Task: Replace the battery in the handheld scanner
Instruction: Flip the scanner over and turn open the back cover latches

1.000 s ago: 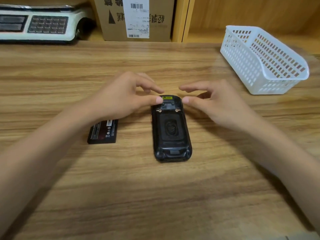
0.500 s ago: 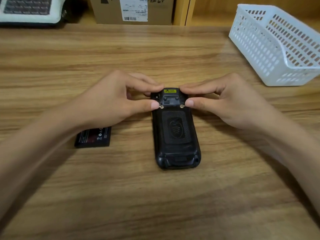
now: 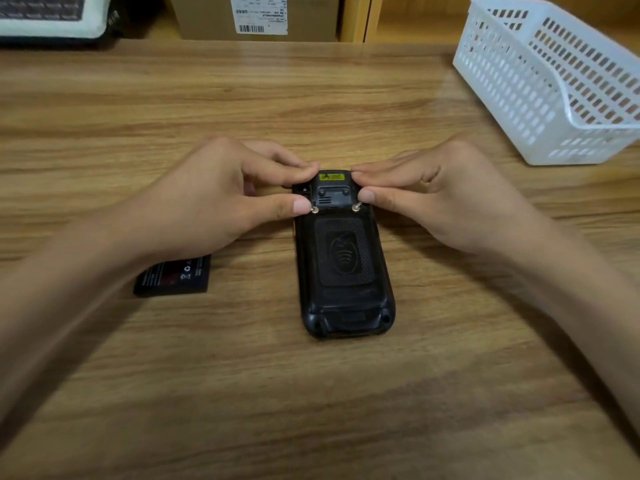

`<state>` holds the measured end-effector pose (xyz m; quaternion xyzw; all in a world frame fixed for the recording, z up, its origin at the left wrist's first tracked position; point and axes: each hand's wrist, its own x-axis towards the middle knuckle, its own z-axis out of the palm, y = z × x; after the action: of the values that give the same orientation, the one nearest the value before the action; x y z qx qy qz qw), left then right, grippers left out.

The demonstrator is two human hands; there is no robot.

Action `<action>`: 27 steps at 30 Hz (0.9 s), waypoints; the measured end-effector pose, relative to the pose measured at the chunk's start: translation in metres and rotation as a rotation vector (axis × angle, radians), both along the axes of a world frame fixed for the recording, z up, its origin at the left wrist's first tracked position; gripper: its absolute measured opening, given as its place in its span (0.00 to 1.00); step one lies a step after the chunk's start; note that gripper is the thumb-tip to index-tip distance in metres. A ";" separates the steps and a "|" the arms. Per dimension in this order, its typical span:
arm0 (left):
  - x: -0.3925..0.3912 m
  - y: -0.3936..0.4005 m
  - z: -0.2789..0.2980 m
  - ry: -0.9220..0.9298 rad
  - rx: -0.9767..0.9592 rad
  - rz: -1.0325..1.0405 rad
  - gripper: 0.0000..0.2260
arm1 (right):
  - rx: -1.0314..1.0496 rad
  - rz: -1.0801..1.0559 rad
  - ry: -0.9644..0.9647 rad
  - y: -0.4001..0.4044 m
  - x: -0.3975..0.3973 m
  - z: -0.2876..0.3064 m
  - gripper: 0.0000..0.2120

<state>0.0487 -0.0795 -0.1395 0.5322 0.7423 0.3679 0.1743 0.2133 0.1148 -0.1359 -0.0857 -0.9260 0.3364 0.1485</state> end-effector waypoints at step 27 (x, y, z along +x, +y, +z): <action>-0.003 0.003 -0.006 0.066 0.032 -0.029 0.17 | -0.137 -0.051 0.029 -0.009 0.002 0.002 0.11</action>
<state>0.0457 -0.0763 -0.1457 0.5577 0.7336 0.3596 0.1466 0.2152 0.1055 -0.1335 -0.1142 -0.8962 0.3961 0.1641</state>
